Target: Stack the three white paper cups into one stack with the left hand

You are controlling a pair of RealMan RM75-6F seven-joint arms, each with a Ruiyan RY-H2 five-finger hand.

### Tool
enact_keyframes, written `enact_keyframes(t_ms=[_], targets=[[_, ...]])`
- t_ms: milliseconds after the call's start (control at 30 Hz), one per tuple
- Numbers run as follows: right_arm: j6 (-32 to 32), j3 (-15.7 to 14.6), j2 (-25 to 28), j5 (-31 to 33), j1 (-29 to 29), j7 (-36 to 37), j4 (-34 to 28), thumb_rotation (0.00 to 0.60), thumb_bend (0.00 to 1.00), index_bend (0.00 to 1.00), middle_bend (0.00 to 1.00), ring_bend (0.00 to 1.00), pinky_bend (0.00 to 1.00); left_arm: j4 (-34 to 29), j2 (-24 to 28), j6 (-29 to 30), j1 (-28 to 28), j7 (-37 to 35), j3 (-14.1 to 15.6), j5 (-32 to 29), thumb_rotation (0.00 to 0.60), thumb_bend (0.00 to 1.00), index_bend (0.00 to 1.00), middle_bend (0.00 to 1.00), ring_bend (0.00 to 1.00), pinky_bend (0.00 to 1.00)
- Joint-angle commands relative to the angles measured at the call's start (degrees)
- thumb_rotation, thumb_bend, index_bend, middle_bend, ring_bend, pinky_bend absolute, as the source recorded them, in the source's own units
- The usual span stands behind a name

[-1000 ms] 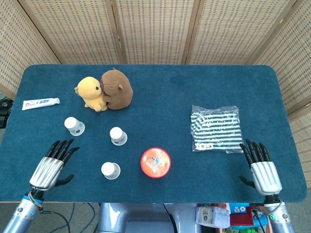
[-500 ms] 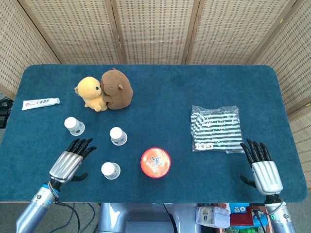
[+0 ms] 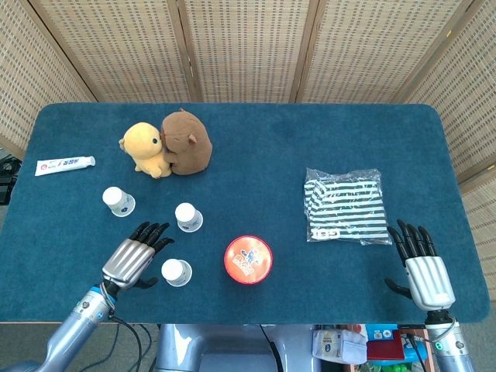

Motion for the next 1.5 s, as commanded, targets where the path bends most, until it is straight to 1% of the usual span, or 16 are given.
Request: enact_keyframes(t_ms=[33, 333, 633, 1033, 1200, 1300, 1500], targets=[[0.0, 0.0, 0.0, 0.1, 0.0, 0.1, 0.0, 0.600, 0.00, 0.00, 0.00, 0.00, 0.00, -1.0, 0.2, -0.2, -1.3, 2.4, 0.3, -2.5, 0.600, 0.24, 0.20, 0.00, 0.00, 0.00], [-0.1, 0.1, 0.0, 0.1, 0.1, 0.2, 0.0, 0.600, 0.00, 0.00, 0.00, 0.00, 0.00, -1.1, -1.0, -0.4, -3.9, 5.2, 0.8, -7.2, 0.600, 0.24, 0.21, 0.00, 0.00, 0.00], [0.1, 0.2, 0.2, 0.2, 0.0, 0.5, -0.1, 0.600, 0.00, 0.00, 0.00, 0.00, 0.00, -0.5, -2.9, 0.1, -5.7, 6.4, 1.7, -9.3, 0.600, 0.24, 0.22, 0.00, 0.00, 0.00], [0.3, 0.2, 0.4, 0.1, 0.0, 0.8, -0.2, 0.600, 0.00, 0.00, 0.00, 0.00, 0.00, 0.9, -4.8, 1.4, -7.2, 6.4, 2.7, -9.7, 0.600, 0.24, 0.30, 0.00, 0.00, 0.00], [0.3, 0.2, 0.3, -0.1, 0.0, 0.7, -0.2, 0.600, 0.00, 0.00, 0.00, 0.00, 0.00, 1.6, -5.8, 2.1, -7.4, 5.4, 3.0, -9.1, 0.600, 0.24, 0.39, 0.00, 0.00, 0.00], [0.2, 0.1, 0.3, -0.1, 0.0, 0.6, -0.2, 0.600, 0.00, 0.00, 0.00, 0.00, 0.00, 1.6, -6.0, 2.4, -7.5, 5.1, 3.2, -8.6, 0.600, 0.24, 0.42, 0.00, 0.00, 0.00], [0.2, 0.1, 0.3, -0.1, 0.0, 0.6, -0.2, 0.600, 0.00, 0.00, 0.00, 0.00, 0.00, 1.5, -5.7, 2.9, -7.6, 4.4, 3.4, -8.2, 0.600, 0.24, 0.44, 0.00, 0.00, 0.00]])
